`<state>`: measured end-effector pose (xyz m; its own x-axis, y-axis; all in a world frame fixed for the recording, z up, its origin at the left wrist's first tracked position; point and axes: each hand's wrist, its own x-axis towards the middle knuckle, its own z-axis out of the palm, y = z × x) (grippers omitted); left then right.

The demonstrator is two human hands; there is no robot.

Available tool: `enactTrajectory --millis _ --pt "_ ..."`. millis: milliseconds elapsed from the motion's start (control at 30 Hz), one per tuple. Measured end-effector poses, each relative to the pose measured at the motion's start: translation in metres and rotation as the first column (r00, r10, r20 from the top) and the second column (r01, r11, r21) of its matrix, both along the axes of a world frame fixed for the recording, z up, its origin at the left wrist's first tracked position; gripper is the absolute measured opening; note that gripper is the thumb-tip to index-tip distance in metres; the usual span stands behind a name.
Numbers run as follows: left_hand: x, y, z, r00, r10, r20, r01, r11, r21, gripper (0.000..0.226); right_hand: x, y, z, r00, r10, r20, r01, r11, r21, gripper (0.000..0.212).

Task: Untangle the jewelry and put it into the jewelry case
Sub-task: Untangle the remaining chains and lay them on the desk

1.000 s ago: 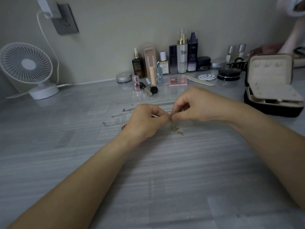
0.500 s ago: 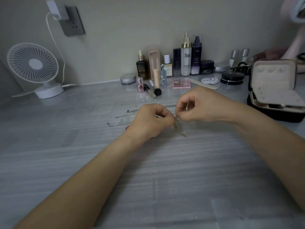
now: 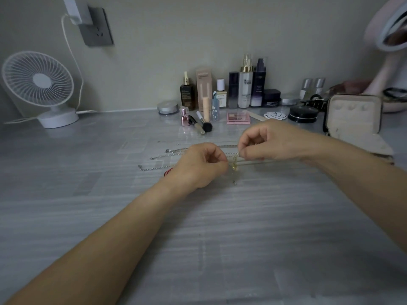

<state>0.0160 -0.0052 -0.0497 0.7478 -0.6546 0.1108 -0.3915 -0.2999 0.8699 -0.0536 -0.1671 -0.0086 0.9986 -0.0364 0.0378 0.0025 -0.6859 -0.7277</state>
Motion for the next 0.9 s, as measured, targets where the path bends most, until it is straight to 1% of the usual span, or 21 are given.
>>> enactTrajectory --millis 67,100,167,233,267,333,400,433,500,600,667,767,900 --pt "-0.002 0.001 0.002 1.000 -0.023 0.010 0.022 1.000 0.020 0.010 -0.004 0.002 -0.008 0.996 -0.072 0.048 0.066 0.990 0.121 0.016" --pt "-0.002 0.001 0.002 0.999 -0.028 0.015 0.028 0.999 0.023 0.008 -0.005 0.003 -0.013 0.990 -0.122 0.068 0.106 0.973 0.206 0.018" --pt "-0.002 0.001 0.003 0.999 -0.025 0.023 0.024 0.999 0.036 0.005 -0.006 0.007 -0.024 0.978 -0.196 0.070 0.153 0.905 0.396 0.022" --pt "-0.002 0.001 0.002 0.999 -0.019 0.035 0.017 0.998 0.054 0.005 -0.003 0.010 -0.032 0.973 -0.225 0.041 0.168 0.824 0.541 0.026" --pt "-0.001 0.001 0.002 0.999 -0.017 0.047 0.014 0.998 0.061 0.006 -0.002 0.012 -0.035 0.974 -0.226 0.027 0.168 0.794 0.585 0.028" --pt "-0.001 0.001 0.000 0.997 -0.012 0.073 0.006 0.997 0.074 0.008 0.000 0.014 -0.036 0.976 -0.215 0.019 0.156 0.762 0.628 0.029" --pt "-0.002 0.000 0.000 0.997 -0.004 0.083 -0.003 0.997 0.081 0.006 0.000 0.015 -0.037 0.978 -0.204 0.032 0.139 0.765 0.629 0.029" --pt "-0.004 0.000 0.000 0.997 0.001 0.083 -0.007 0.997 0.072 0.009 0.000 0.015 -0.038 0.979 -0.199 0.040 0.133 0.778 0.615 0.029" --pt "-0.006 -0.002 0.003 0.999 0.016 0.050 -0.016 1.000 0.004 0.015 0.000 0.017 -0.038 0.979 -0.197 0.045 0.138 0.817 0.560 0.028" --pt "-0.009 -0.001 0.007 0.999 0.043 0.011 -0.042 0.997 -0.064 0.009 -0.001 0.017 -0.037 0.976 -0.207 0.070 0.150 0.870 0.470 0.026" --pt "-0.010 -0.001 0.007 0.998 0.050 0.040 -0.047 0.996 -0.070 0.002 -0.002 0.017 -0.036 0.975 -0.196 0.107 0.140 0.910 0.390 0.024" --pt "-0.010 -0.001 0.007 0.996 0.055 0.066 -0.051 0.997 -0.059 0.003 -0.004 0.016 -0.033 0.973 -0.179 0.144 0.131 0.948 0.291 0.020" --pt "-0.011 -0.001 0.009 0.998 0.045 0.046 -0.044 0.998 -0.033 0.003 -0.006 0.016 -0.032 0.977 -0.166 0.133 0.127 0.957 0.261 0.020"
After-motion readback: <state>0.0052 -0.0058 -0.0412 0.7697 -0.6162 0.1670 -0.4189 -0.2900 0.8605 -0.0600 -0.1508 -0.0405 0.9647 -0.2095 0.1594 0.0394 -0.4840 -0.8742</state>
